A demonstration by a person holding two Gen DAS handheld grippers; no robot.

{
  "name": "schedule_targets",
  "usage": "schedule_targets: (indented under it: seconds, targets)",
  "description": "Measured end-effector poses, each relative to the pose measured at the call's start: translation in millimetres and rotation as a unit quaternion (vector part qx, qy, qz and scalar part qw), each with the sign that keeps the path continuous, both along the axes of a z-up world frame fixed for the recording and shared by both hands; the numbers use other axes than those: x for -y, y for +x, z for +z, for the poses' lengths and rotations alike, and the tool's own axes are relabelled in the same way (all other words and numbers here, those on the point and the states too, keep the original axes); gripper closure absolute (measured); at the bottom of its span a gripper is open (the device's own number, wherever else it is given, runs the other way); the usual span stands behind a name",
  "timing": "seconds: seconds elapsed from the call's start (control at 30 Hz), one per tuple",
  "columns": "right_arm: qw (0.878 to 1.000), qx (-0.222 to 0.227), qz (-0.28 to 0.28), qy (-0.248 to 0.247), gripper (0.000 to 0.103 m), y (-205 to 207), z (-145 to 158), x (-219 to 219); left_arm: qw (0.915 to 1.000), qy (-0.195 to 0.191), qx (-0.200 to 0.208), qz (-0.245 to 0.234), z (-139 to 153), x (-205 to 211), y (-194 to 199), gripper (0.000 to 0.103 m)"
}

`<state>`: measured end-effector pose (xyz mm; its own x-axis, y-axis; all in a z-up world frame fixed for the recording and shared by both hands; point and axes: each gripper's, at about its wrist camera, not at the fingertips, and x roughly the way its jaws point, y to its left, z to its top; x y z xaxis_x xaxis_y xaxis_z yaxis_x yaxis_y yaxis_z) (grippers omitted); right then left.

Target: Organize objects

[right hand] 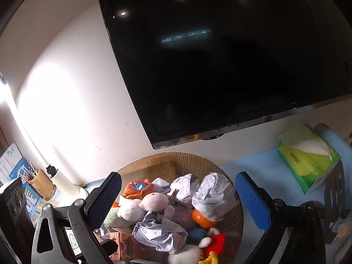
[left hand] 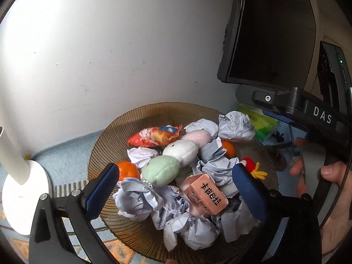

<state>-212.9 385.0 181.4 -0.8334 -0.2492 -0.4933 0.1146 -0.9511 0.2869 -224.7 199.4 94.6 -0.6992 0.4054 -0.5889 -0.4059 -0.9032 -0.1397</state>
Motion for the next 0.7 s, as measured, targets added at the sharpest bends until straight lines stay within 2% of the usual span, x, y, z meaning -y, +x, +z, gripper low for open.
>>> schedule_targets:
  seconds: [0.1,0.13,0.27,0.33,0.4,0.5,0.57,0.7]
  targets:
    - [1.000,-0.010,-0.004,-0.009,0.000,4,4,-5,0.9999,-0.009,-0.006,0.004,0,3,4,0.000]
    - [1.000,-0.011,-0.003,-0.016,0.000,10,6,-25,0.9999,-0.009,-0.006,0.005,0,6,5,0.000]
    - [0.999,-0.002,-0.003,-0.033,0.000,13,11,-33,0.9997,-0.016,-0.008,0.014,3,16,10,0.000]
    - [0.999,-0.008,0.006,-0.043,0.000,16,19,-16,0.9993,-0.026,-0.014,0.021,9,23,15,0.000]
    - [0.998,-0.020,0.018,-0.053,0.000,25,30,-18,0.9987,-0.034,-0.019,0.033,15,31,22,0.000]
    - [0.997,-0.024,0.038,-0.056,0.000,52,48,3,0.9980,-0.028,-0.014,0.055,31,58,33,0.000]
    - [0.996,-0.028,0.058,-0.061,0.000,75,48,21,0.9967,-0.032,-0.012,0.073,45,80,47,0.000]
    - [0.995,0.015,0.090,-0.046,0.000,110,37,68,0.9873,-0.070,-0.019,0.141,70,127,79,0.000]
